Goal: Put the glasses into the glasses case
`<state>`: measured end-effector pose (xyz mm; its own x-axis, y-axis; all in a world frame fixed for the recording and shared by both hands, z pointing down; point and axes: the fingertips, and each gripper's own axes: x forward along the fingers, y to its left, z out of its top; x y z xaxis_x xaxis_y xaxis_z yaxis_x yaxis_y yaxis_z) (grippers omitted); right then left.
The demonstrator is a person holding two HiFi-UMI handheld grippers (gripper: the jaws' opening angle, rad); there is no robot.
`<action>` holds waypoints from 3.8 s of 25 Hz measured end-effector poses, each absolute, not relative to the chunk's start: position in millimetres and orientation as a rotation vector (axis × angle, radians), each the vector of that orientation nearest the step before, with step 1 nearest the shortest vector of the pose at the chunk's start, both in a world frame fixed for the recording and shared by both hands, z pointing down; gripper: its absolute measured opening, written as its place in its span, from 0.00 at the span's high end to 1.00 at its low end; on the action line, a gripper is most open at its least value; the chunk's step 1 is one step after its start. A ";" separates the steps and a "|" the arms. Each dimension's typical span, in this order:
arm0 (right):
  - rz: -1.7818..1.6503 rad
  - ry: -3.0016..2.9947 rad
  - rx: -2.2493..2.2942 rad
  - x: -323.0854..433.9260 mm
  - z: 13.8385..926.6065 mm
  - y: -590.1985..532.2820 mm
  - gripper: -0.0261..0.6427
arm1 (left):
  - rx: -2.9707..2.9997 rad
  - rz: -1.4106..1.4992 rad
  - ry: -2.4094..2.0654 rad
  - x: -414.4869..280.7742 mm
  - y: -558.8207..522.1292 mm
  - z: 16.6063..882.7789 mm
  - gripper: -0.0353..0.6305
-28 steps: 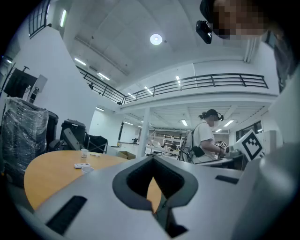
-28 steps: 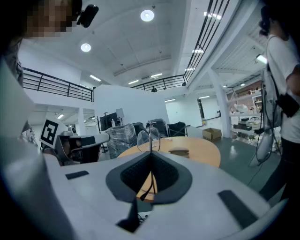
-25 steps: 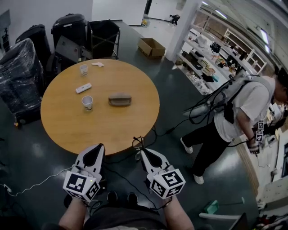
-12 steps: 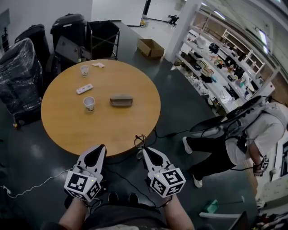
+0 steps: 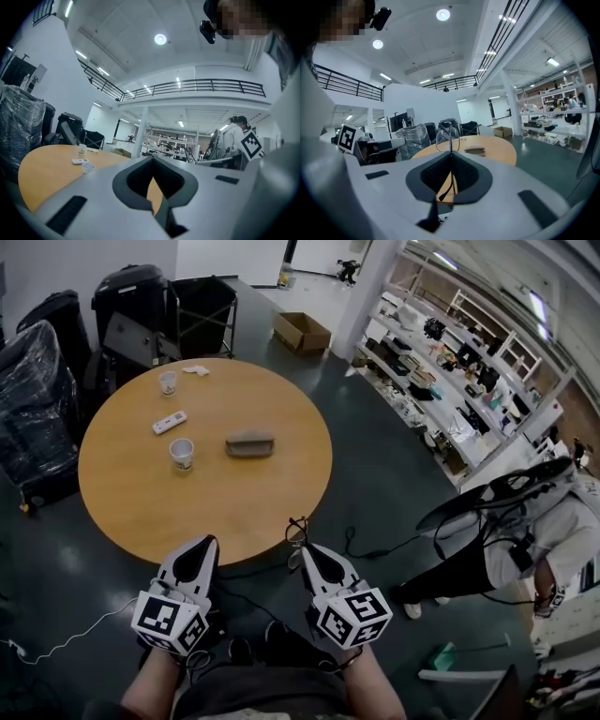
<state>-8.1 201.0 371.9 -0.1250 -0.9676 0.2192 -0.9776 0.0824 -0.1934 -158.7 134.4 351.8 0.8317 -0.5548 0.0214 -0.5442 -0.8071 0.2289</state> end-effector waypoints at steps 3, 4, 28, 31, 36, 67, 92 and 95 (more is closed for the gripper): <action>0.474 -2.273 2.074 -1.2 372.4 200.1 0.97 | 2.790 -0.078 -0.833 -157.5 134.2 352.7 0.94; 0.475 -2.274 2.077 1.2 371.8 197.8 0.97 | 2.791 -0.077 -0.832 -156.7 133.6 353.0 0.94; 0.542 -2.467 1.779 138.1 403.4 33.1 0.97 | 2.768 0.053 -1.185 -22.7 12.0 390.9 0.94; 0.565 -2.483 1.723 153.5 412.9 19.4 0.97 | 2.736 0.066 -1.228 -8.2 -2.4 401.0 0.94; 0.574 -2.498 1.602 167.7 427.5 -2.1 0.97 | 2.683 0.052 -1.314 8.7 -19.4 407.1 0.94; 0.480 -2.154 1.179 109.1 532.9 -99.5 0.97 | 2.618 0.411 -1.145 19.3 -166.0 521.8 0.94; 0.386 -1.817 0.960 117.4 572.2 -150.9 0.97 | 2.608 0.668 -1.104 33.9 -207.8 592.1 0.94; 0.383 -1.801 0.957 117.3 575.3 -154.7 0.97 | 2.613 0.671 -1.099 35.3 -209.2 594.8 0.94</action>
